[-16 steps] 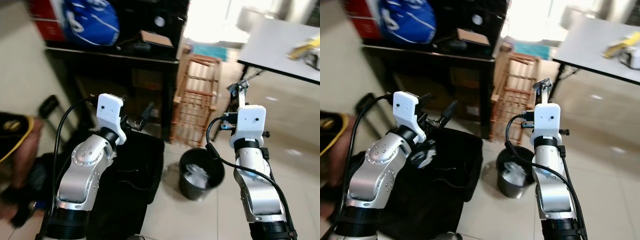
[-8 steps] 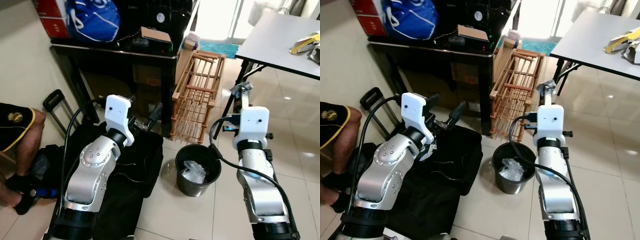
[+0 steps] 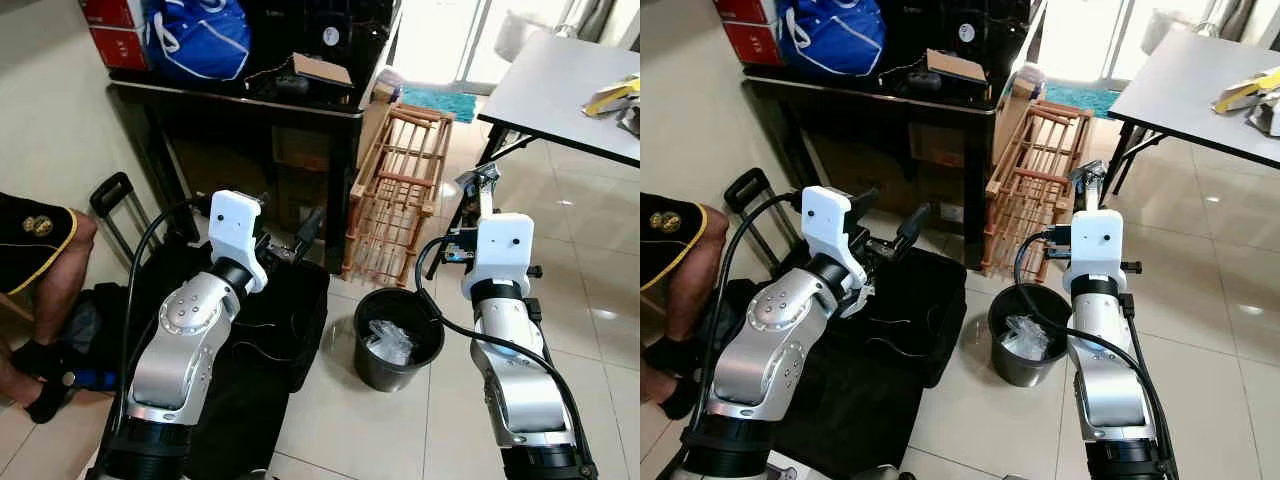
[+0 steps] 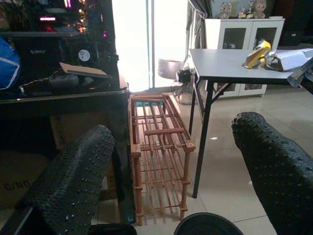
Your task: Picking trash to rubbish bin
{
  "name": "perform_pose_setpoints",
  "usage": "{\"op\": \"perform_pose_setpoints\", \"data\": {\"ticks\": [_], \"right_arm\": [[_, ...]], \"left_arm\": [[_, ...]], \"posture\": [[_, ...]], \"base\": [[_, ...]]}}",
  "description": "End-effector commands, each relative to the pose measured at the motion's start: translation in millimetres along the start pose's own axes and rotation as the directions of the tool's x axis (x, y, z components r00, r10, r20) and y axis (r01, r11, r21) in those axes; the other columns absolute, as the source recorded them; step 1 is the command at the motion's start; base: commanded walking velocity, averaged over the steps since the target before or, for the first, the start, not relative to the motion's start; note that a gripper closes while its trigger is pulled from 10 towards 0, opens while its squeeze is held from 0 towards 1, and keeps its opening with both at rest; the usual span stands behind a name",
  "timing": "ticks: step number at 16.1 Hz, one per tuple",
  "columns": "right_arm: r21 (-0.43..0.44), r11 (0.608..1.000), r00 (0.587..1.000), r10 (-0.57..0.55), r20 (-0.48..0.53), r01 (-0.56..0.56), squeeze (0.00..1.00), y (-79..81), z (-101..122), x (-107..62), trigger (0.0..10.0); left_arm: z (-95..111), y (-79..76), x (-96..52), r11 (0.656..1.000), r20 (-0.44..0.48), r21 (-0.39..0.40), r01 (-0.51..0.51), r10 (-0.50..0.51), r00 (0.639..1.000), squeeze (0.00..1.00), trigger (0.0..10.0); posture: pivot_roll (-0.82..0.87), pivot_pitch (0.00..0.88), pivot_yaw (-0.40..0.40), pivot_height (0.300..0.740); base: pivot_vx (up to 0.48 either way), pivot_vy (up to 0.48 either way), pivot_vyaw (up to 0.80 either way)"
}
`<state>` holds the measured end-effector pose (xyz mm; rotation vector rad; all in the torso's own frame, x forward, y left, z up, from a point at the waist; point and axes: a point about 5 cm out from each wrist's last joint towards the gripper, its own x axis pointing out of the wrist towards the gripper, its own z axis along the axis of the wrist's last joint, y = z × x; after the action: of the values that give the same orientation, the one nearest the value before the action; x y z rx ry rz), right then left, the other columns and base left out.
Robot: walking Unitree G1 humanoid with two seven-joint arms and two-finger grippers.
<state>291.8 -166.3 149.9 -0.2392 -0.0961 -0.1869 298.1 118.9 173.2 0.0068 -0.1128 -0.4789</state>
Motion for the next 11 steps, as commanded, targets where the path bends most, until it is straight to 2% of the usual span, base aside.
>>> {"op": "perform_pose_setpoints", "data": {"ticks": [1,6,11], "right_arm": [[-0.011,1.0,1.0,-0.005,0.005,0.005,0.0,-2.4,1.6,-0.5,10.0],[-0.018,1.0,1.0,-0.004,0.003,0.004,0.0,-3.3,1.6,-0.9,10.0],[-0.022,1.0,1.0,0.001,-0.002,-0.001,0.0,-2.6,1.1,-1.9,10.0]], "left_arm": [[1.3,-3.3,0.5,1.0,0.007,0.013,0.018,-0.018,1.0,0.0,10.0],[-0.6,-3.4,0.6,1.0,0.002,0.012,0.012,-0.012,1.0,0.0,10.0],[-1.0,-3.1,0.0,1.0,0.004,-0.006,-0.003,0.003,1.0,0.0,10.0]], "posture": [[0.02,0.079,0.005,0.74],[0.01,0.082,0.001,0.74],[0.02,0.086,0.001,0.74]], "base": [[0.0,-0.48,0.0],[0.0,-0.48,0.0],[0.0,0.0,0.0]]}}
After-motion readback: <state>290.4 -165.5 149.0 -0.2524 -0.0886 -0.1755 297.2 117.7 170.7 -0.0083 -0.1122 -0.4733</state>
